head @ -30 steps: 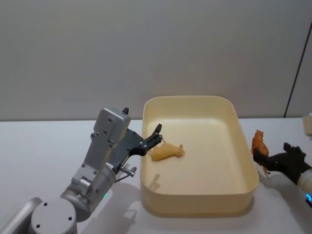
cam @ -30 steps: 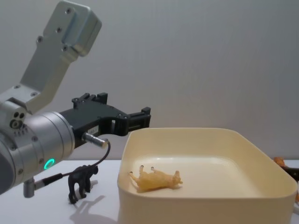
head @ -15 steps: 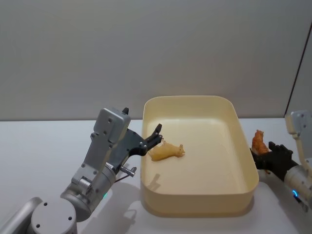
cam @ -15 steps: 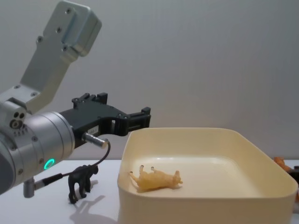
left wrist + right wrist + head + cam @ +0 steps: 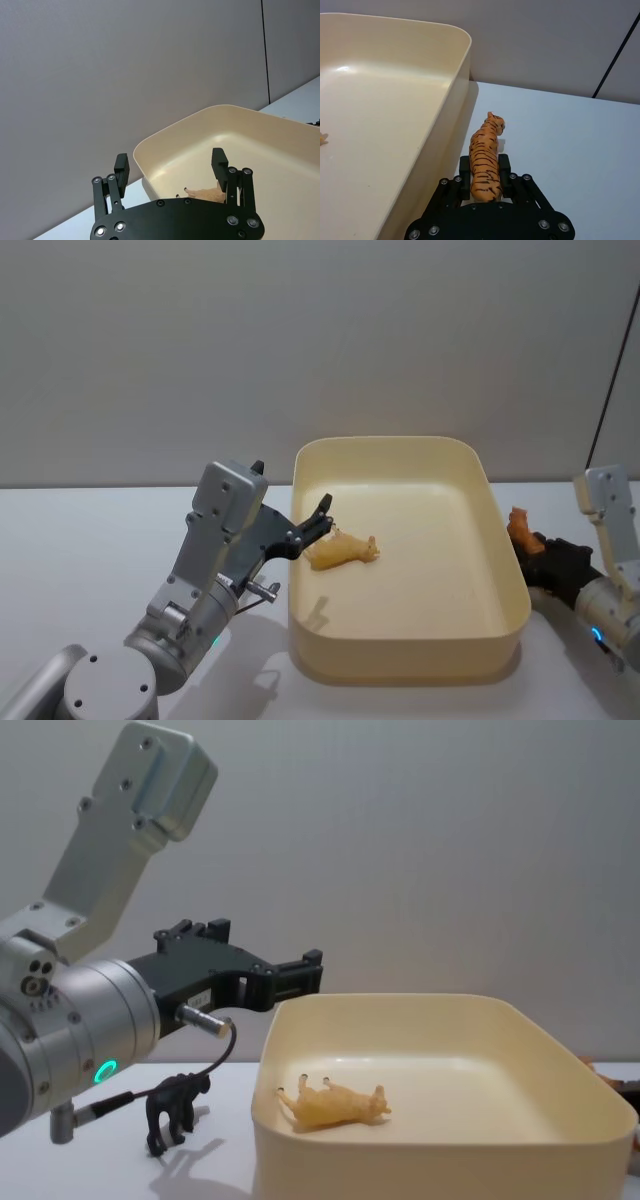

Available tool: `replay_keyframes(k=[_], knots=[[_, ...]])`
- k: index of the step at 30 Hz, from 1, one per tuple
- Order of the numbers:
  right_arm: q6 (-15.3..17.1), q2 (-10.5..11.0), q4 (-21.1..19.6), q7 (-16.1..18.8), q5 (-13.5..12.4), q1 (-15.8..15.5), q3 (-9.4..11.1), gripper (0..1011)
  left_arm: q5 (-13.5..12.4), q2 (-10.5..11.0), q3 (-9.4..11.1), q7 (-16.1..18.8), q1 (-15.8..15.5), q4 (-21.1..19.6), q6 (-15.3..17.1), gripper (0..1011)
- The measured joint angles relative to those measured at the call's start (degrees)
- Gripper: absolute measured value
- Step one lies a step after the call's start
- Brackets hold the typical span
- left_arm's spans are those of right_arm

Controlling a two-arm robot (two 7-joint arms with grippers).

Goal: Pick up the toy alternately with two hands and place it into the central storage box.

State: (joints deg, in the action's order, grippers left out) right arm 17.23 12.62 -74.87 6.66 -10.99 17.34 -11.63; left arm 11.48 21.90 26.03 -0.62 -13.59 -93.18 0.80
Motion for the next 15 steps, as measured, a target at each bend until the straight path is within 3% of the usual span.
replay_keyframes(k=[9, 15], knots=[[-0.32, 0.17, -0.26, -0.10, 0.18, -0.32, 0.07, 306, 0.00, 0.00, 0.00, 0.00, 0.00, 0.00, 0.00, 1001], [-1.38, 1.25, -3.06, -0.83, 0.57, -2.43, 0.64, 306, 0.00, 0.00, 0.00, 0.00, 0.00, 0.00, 0.00, 1001]])
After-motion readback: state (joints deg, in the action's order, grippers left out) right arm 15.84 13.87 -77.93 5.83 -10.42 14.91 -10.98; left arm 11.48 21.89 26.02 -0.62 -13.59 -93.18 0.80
